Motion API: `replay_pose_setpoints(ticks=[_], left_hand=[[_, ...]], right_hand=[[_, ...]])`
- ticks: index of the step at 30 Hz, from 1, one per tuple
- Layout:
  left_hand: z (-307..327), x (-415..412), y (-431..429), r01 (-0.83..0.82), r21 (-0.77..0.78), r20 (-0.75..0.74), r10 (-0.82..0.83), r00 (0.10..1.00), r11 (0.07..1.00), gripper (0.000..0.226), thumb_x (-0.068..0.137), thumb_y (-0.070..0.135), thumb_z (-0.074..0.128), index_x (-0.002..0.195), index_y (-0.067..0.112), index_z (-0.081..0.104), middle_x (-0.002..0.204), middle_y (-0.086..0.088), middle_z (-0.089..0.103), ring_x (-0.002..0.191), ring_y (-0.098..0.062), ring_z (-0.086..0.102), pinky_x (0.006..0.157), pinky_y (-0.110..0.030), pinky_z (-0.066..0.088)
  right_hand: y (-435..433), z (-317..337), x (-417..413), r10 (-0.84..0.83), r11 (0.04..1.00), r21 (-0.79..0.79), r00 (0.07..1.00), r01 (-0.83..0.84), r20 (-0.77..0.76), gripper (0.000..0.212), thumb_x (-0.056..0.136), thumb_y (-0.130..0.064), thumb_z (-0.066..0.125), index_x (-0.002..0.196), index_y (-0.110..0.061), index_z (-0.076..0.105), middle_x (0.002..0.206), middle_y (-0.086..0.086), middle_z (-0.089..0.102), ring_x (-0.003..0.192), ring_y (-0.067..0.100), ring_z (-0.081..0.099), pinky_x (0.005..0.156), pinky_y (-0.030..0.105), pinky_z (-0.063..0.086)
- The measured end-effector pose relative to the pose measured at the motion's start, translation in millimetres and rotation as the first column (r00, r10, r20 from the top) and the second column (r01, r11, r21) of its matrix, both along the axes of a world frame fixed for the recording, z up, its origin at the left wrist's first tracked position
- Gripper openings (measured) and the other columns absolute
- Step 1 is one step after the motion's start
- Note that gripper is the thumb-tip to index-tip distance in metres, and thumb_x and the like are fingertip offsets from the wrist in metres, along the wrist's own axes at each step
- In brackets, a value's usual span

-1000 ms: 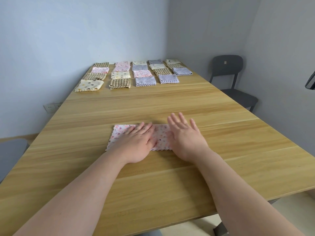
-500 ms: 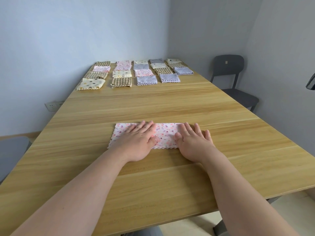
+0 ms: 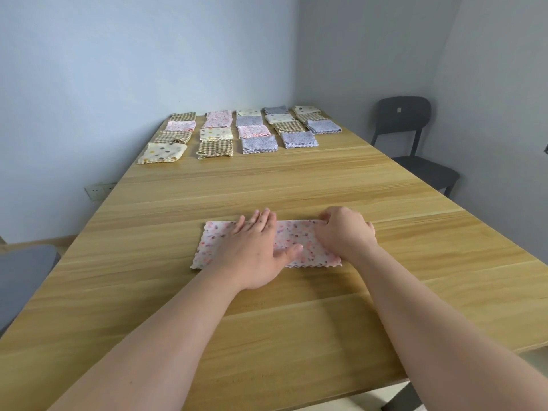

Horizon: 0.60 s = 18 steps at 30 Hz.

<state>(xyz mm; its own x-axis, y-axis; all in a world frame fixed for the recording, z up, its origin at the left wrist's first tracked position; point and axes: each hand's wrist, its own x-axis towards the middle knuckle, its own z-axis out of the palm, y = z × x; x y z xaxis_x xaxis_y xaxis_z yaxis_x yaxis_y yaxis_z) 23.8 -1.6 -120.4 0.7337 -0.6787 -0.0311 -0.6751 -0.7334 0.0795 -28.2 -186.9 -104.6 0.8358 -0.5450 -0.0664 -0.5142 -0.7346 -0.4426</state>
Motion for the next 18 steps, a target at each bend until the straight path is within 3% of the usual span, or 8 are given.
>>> replay_pose_setpoints(ticks=[2,6,9,11,13,15,18], left_hand=[[-1,1,0,-0.017,0.015,-0.005,0.017,1.000,1.000,0.104,0.085,0.084,0.000,0.161,0.013,-0.009,0.168,-0.003,-0.013,0.155,-0.015,-0.012,0.128,-0.041,-0.004],[-4,1,-2,-0.032,0.071,-0.034,0.034,0.999,0.997,0.110,0.079,0.087,-0.005,0.161,0.013,-0.011,0.168,-0.003,-0.015,0.155,-0.015,-0.016,0.127,-0.041,-0.003],[-4,3,-2,-0.021,0.085,-0.045,0.025,0.999,0.996,0.112,0.077,0.089,-0.007,0.160,0.014,-0.013,0.167,-0.002,-0.019,0.154,-0.015,-0.019,0.127,-0.042,-0.005],[-4,4,-2,-0.018,0.092,-0.048,0.023,0.999,0.996,0.113,0.076,0.090,-0.007,0.160,0.014,-0.014,0.167,-0.002,-0.020,0.153,-0.015,-0.021,0.127,-0.042,-0.004],[-3,3,-2,-0.017,0.099,-0.044,0.022,0.999,0.995,0.115,0.075,0.091,-0.007,0.160,0.013,-0.015,0.167,-0.003,-0.020,0.153,-0.016,-0.021,0.127,-0.043,-0.004],[-3,3,-3,-0.018,0.103,-0.040,0.023,0.999,0.994,0.119,0.073,0.093,-0.006,0.159,0.012,-0.015,0.167,-0.004,-0.019,0.153,-0.017,-0.020,0.127,-0.043,-0.005],[-2,3,-3,-0.019,0.116,-0.036,0.023,0.999,0.993,0.120,0.072,0.094,-0.002,0.159,0.012,-0.016,0.167,-0.005,-0.021,0.154,-0.017,-0.020,0.127,-0.043,-0.004]], right_hand=[[-3,9,3,0.002,1.000,0.009,1.000,-0.002,-0.022,0.034,0.086,-0.022,0.049,0.117,-0.024,0.065,0.113,0.002,0.061,0.113,0.028,0.053,0.107,0.048,0.039],[-6,3,8,0.009,0.996,-0.084,1.000,-0.009,0.003,0.022,0.089,-0.039,0.053,0.106,-0.028,0.060,0.117,0.002,0.047,0.121,0.029,0.041,0.100,0.042,0.034],[-7,-4,8,0.018,1.000,-0.020,0.985,-0.014,0.169,0.010,0.089,-0.037,0.054,0.092,-0.027,0.057,0.108,-0.003,0.049,0.112,0.027,0.040,0.093,0.039,0.031],[-9,-1,6,0.004,0.992,0.117,0.943,-0.045,0.333,0.011,0.089,-0.031,0.054,0.089,-0.021,0.059,0.095,-0.003,0.060,0.097,0.024,0.049,0.082,0.034,0.041],[-8,2,2,0.014,0.964,0.236,0.905,-0.126,0.425,0.008,0.090,-0.026,0.056,0.091,-0.018,0.058,0.082,-0.003,0.063,0.077,0.018,0.055,0.061,0.024,0.045],[-3,4,-2,0.026,0.941,0.289,0.893,-0.173,0.449,0.007,0.093,-0.025,0.058,0.098,-0.020,0.056,0.082,-0.003,0.065,0.068,0.014,0.057,0.050,0.015,0.042],[2,4,-6,-0.088,0.898,0.429,0.911,-0.102,0.402,0.033,0.092,-0.031,0.066,0.123,-0.023,0.058,0.090,-0.004,0.066,0.080,0.013,0.066,0.065,0.024,0.056]])
